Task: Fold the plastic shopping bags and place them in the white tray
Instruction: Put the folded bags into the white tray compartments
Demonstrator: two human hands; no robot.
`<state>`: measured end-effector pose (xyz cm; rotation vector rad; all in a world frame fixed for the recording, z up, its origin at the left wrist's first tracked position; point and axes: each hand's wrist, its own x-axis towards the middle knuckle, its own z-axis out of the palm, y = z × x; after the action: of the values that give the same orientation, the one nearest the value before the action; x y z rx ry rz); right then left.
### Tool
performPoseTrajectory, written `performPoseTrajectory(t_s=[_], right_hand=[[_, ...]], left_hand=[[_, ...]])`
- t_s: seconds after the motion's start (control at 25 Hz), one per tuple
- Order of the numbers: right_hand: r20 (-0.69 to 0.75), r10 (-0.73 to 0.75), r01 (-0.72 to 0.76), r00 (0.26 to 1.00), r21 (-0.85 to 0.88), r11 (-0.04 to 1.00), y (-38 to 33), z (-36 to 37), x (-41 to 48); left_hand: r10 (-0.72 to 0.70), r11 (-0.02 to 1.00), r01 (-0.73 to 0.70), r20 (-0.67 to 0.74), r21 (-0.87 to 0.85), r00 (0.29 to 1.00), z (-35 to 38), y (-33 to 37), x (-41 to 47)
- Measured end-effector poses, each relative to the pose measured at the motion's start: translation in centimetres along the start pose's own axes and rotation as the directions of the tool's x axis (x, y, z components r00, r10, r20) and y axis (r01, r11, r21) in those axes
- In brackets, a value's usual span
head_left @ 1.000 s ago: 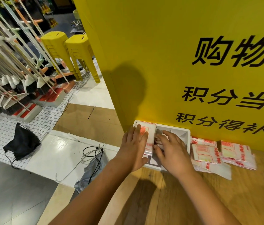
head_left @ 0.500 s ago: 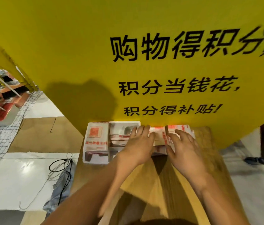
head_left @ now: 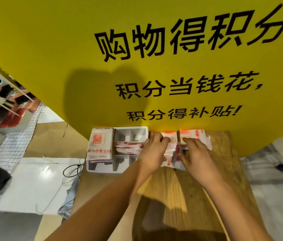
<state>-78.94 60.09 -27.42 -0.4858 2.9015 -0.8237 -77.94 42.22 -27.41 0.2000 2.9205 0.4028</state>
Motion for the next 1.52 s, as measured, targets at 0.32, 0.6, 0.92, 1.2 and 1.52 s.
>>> performPoseTrajectory(t_s=[0.32, 0.6, 0.92, 1.2, 1.52], right_hand=[[0.245, -0.252, 0.194, 0.936, 0.241, 0.951, -3.8, -0.6, 1.0], [0.049, -0.182, 0.168, 0.982, 0.211, 0.963, -8.3, 0.5, 2.7], [-0.052, -0.155, 0.162, 0.987, 0.170, 0.972, -11.5, 2.8, 4.6], [-0.034, -0.145, 0.149, 0.989, 0.189, 0.971, -11.7, 3.7, 5.5], [0.069, -0.149, 0.113, 0.986, 0.375, 0.920, -12.9, 3.9, 6.3]], left_hand=[[0.012, 0.875, -0.118, -0.224, -0.469, 0.975, -3.5, -2.3, -5.7], [-0.121, 0.985, 0.142, -0.179, 0.103, 0.976, -6.0, -11.1, -8.7], [-0.004, 0.988, 0.009, -0.029, 0.155, 1.000, -4.4, -13.5, -6.8], [0.133, 0.991, -0.127, -0.208, 0.039, 0.969, -2.6, -15.9, -7.1], [0.109, 0.988, -0.130, -0.211, -0.088, 0.971, -2.3, -16.9, -7.3]])
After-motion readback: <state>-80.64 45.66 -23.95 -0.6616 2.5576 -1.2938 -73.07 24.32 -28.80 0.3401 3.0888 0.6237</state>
